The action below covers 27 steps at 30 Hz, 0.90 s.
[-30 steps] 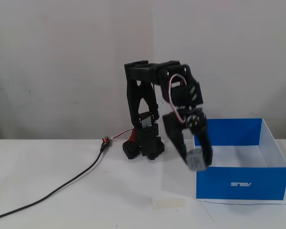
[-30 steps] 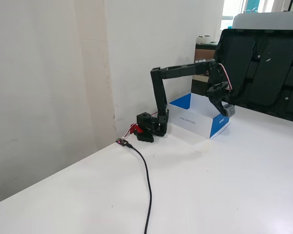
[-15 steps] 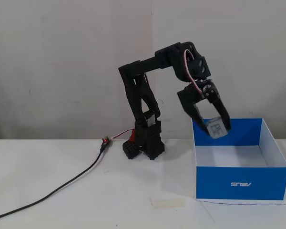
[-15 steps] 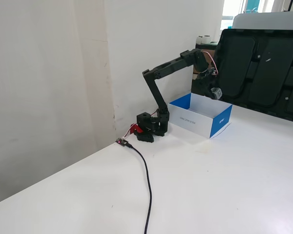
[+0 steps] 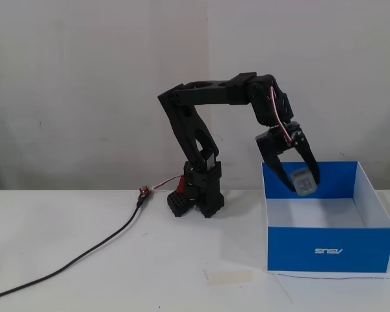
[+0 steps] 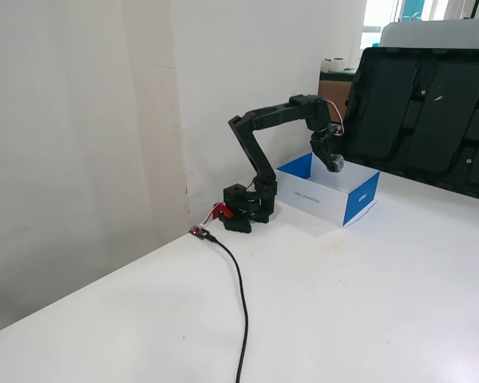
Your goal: Pick the gray block and keep it in the box.
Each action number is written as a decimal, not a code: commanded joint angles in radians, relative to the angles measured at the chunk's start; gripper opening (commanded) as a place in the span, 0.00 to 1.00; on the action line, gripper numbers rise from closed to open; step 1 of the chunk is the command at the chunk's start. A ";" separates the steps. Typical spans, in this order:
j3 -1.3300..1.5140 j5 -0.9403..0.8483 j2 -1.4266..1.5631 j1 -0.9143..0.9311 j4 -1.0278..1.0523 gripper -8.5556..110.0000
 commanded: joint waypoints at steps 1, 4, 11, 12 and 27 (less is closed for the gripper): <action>-0.005 0.006 0.006 -0.028 -0.058 0.10; -0.005 0.014 -0.025 -0.038 -0.086 0.11; -0.008 0.014 -0.057 -0.048 -0.112 0.11; -0.008 0.014 -0.060 -0.048 -0.115 0.11; 0.012 0.014 -0.061 -0.077 -0.110 0.19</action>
